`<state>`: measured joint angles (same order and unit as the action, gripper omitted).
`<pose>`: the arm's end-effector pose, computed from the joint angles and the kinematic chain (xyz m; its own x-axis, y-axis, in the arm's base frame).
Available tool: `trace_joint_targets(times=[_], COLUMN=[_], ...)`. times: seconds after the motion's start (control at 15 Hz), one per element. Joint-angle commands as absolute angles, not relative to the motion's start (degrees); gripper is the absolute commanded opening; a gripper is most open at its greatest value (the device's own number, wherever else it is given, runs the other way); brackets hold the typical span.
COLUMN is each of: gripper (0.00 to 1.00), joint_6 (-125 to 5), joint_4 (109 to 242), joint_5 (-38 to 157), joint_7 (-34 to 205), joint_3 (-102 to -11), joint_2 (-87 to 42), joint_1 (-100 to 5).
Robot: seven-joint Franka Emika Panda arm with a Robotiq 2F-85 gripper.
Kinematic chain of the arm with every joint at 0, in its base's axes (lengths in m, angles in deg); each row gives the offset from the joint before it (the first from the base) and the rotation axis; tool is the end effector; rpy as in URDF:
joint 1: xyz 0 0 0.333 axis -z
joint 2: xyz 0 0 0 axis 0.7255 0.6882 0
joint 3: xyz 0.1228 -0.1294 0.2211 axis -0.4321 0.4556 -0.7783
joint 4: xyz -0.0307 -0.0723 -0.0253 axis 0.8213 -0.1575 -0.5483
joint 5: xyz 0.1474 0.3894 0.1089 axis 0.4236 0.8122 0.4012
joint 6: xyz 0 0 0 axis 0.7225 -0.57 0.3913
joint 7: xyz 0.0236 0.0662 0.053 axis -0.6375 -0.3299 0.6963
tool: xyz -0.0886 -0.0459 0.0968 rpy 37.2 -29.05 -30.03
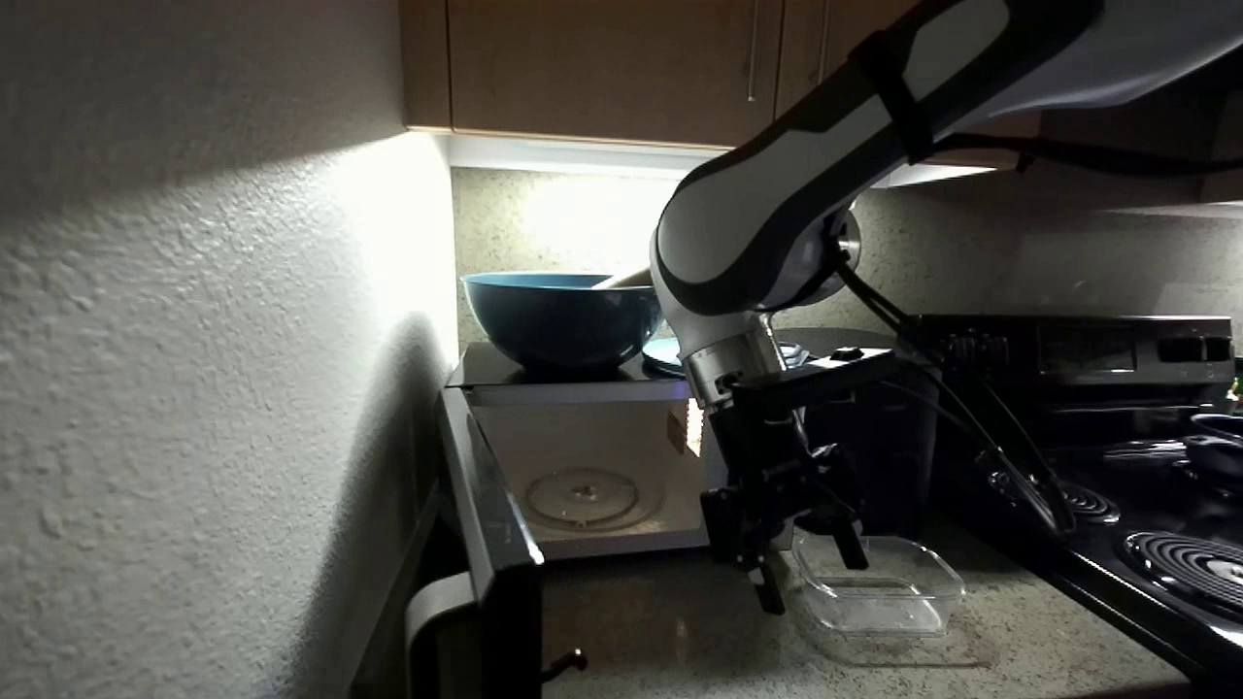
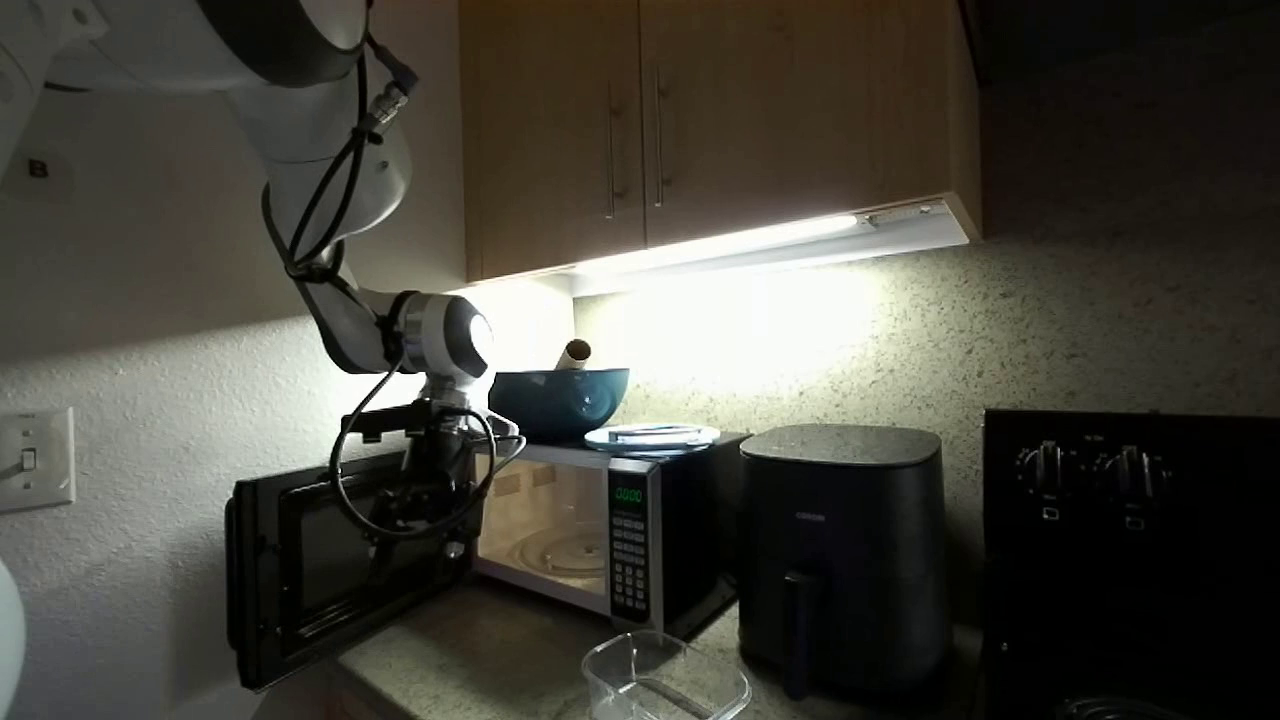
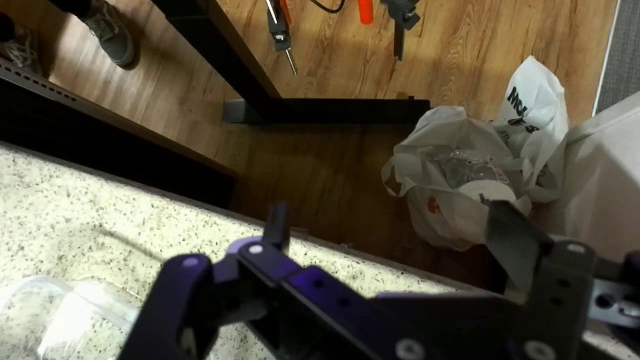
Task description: Put the clear lunch box inside the microwave
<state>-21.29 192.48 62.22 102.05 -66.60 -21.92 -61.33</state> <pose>0.5200 0.1965 0.2310 0.8756 -0.0532 -0.4800 0.0256 -0.9874 0.1561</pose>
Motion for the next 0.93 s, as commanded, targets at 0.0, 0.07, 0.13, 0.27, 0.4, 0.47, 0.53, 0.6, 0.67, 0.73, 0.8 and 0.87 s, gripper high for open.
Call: trace_joint_targets(times=[0.0,0.07,0.13,0.27,0.4,0.47,0.53,0.6,0.67,0.73,0.8,0.87], gripper=[1.00,1.00,1.00,1.00,1.00,1.00,1.00,1.00,1.00,1.00,1.00,1.00], joint_6=[-21.00,-20.51,-20.92,-20.97,-20.29,-19.70,-19.09,-18.42,-19.42,-19.85,-20.68,-20.67], joint_4=[191.55,190.43,189.50,187.22,184.55,183.08,181.59,180.29,179.76,179.30,181.19,180.38], joint_5=[62.30,62.80,63.13,63.91,64.95,65.65,66.66,67.74,68.52,68.83,67.22,67.57], joint_7=[102.66,102.97,102.99,103.80,105.29,105.75,106.39,107.27,109.35,110.88,107.00,107.94], joint_3=[-66.50,-65.97,-65.27,-63.48,-61.42,-60.54,-59.75,-59.07,-58.39,-57.88,-58.31,-57.93], joint_2=[-21.35,-20.43,-19.43,-17.29,-15.02,-13.83,-12.66,-11.68,-11.35,-11.07,-12.00,-11.43], joint_1=[-60.05,-59.40,-58.58,-56.78,-54.65,-53.59,-52.56,-51.69,-51.35,-51.22,-51.25,-50.91])
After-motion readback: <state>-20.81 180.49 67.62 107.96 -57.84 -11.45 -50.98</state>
